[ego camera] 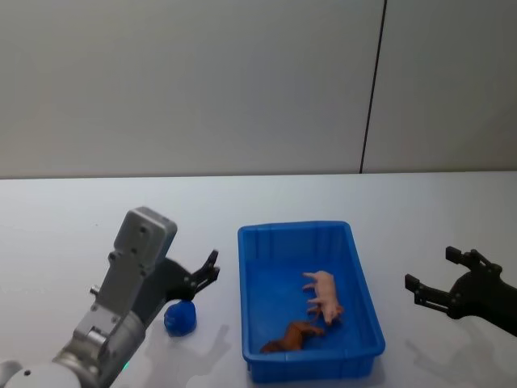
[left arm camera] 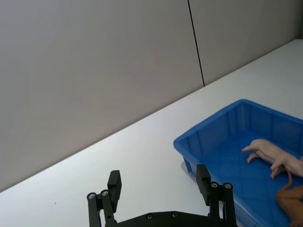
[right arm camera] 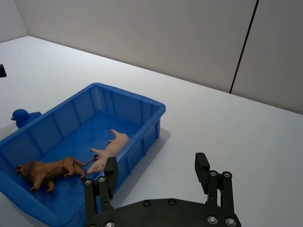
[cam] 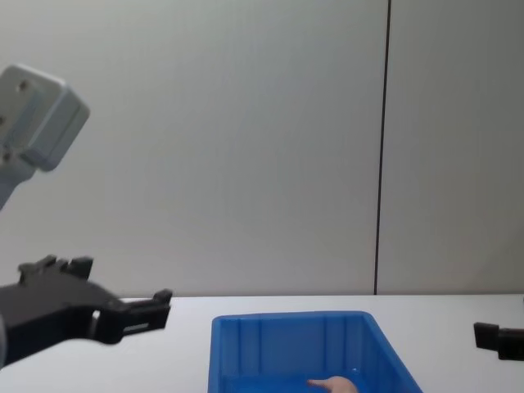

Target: Pick up the two dolls from the table and place them into the box.

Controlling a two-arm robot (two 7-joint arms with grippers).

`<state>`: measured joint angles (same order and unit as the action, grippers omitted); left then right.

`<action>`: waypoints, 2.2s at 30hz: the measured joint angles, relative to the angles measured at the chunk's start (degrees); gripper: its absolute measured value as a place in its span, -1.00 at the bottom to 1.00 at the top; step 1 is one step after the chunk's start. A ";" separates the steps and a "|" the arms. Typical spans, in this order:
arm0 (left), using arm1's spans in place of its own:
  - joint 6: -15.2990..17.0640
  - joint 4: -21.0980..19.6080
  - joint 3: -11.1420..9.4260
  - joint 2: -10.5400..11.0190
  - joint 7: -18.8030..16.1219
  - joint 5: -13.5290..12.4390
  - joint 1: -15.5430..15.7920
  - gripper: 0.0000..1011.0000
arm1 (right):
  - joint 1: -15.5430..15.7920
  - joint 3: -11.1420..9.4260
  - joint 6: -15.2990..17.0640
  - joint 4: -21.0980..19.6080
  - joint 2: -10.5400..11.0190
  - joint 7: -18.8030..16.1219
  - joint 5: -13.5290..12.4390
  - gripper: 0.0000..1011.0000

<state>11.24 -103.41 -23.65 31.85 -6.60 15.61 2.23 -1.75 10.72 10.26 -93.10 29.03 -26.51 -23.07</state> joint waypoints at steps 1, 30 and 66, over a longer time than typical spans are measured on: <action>0.16 -0.10 0.06 0.21 -0.06 0.26 -0.25 0.98 | 0.01 0.00 -0.01 -0.01 0.01 0.01 0.00 0.98; -1.59 8.30 1.34 0.40 5.40 6.03 -2.15 0.98 | 0.17 -0.10 -0.09 -0.05 0.21 0.05 -0.06 0.98; -5.06 21.66 1.42 -4.34 14.83 5.84 2.85 0.09 | 0.17 -0.10 -0.08 -0.05 0.21 0.06 -0.06 0.98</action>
<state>6.18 -81.75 -22.23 27.51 8.22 21.45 5.08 -1.58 10.62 10.18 -93.15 29.24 -26.45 -23.13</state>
